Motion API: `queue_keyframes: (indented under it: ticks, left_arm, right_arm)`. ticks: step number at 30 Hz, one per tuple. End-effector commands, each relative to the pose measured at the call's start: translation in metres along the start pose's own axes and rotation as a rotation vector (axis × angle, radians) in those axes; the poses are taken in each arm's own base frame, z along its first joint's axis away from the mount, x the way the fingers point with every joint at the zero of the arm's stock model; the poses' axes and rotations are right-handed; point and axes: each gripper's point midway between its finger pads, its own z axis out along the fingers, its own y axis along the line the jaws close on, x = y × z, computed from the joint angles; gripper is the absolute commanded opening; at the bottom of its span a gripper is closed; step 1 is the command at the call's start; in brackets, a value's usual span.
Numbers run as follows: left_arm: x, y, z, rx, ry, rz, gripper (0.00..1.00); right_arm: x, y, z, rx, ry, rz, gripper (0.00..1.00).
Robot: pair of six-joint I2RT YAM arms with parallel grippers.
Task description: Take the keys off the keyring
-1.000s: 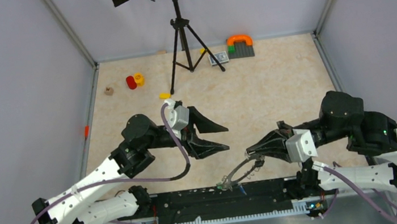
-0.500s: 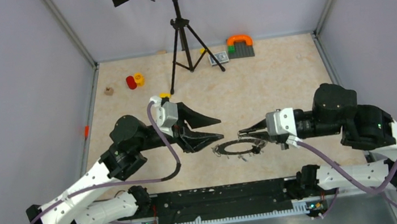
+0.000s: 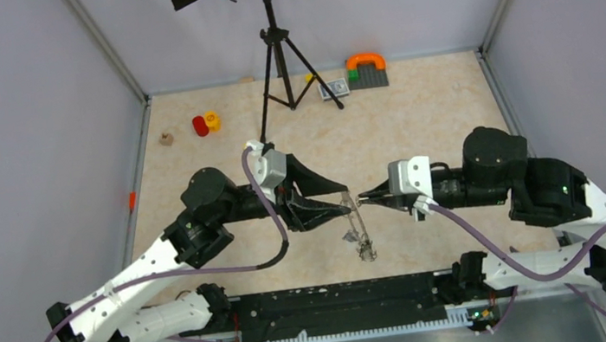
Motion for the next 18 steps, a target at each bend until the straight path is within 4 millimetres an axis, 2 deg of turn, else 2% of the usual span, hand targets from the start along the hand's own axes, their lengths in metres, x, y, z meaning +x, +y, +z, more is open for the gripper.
queue_keyframes:
  ticks: [1, 8, 18]
  left_arm:
    - [-0.018, -0.010, 0.000, 0.042, -0.045, 0.021, 0.47]
    - [-0.014, -0.010, 0.005, 0.068, -0.032, 0.002, 0.47]
    - [0.002, 0.000, 0.007, 0.033, 0.012, -0.014, 0.46]
  right_arm:
    - [-0.023, -0.013, -0.005, 0.053, -0.062, 0.009, 0.00]
    - [-0.022, -0.013, -0.002, 0.056, -0.059, 0.014, 0.00]
    - [-0.027, -0.013, -0.003, 0.055, -0.081, 0.013, 0.00]
